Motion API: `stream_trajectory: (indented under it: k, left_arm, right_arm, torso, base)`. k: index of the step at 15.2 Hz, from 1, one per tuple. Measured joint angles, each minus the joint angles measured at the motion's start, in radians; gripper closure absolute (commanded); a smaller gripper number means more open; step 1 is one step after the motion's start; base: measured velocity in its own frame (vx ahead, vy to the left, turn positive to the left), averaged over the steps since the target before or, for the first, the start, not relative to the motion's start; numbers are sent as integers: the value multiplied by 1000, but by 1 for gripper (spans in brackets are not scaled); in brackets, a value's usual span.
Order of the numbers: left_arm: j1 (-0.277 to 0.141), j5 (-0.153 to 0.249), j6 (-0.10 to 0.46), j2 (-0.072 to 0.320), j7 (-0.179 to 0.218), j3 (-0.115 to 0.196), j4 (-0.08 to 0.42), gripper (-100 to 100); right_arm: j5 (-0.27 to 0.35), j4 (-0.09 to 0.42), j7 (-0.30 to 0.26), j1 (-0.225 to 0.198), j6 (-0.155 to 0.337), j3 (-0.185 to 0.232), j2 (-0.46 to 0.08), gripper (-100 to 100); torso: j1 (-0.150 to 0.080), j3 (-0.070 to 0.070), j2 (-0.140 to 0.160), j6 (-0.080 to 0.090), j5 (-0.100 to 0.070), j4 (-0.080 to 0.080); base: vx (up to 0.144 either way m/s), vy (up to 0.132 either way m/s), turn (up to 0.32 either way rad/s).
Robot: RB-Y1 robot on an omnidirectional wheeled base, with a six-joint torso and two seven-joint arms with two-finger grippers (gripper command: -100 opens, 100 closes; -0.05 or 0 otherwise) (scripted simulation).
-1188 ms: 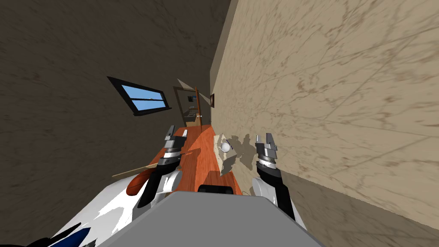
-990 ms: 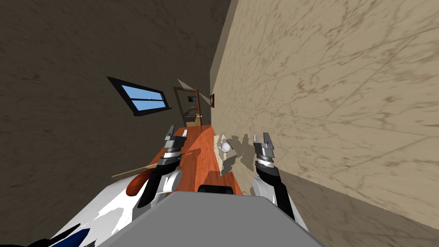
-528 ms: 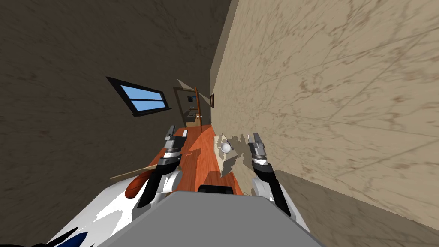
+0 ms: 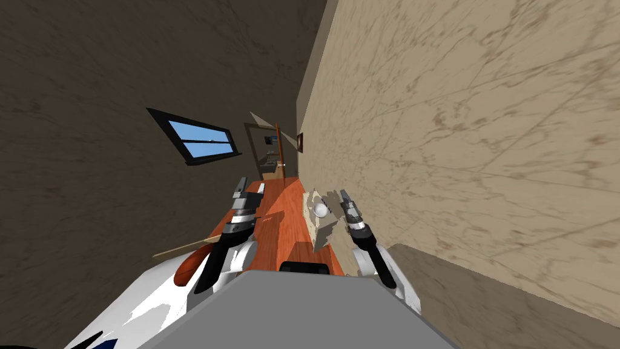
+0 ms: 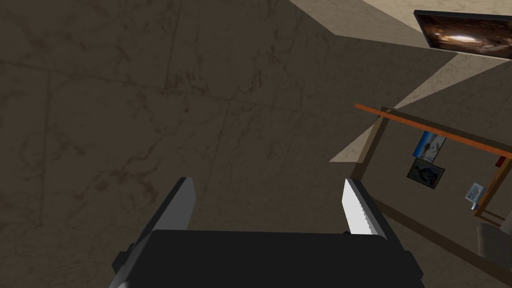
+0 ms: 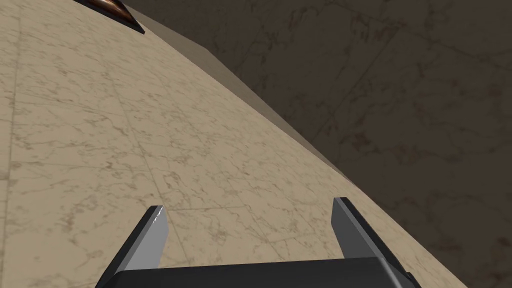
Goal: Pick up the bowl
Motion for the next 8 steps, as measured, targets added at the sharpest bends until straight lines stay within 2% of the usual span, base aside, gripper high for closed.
stream_trajectory:
  k: [2, 6, 8]
  left_arm:
    - [0, 0, 0, 0, 0, 0, 0, 0]
    - [0, 0, 0, 0, 0, 0, 0, 0]
    - [0, 0, 0, 0, 0, 0, 0, 0]
  right_arm:
    - [37, 36, -13, -25, -4, 21, -36, -100]
    - [114, 87, -20, -49, -18, 75, -80, -100]
    - [151, 115, -30, -79, -13, 92, -101, -100]
  torso:
    - [0, 0, -1, 0, 0, 0]
    - [0, 0, 0, 0, 0, 0]
    - [0, 0, 0, 0, 0, 0]
  base:
    - [41, 39, -5]
    - [40, 49, -12]
    - [33, 46, -5]
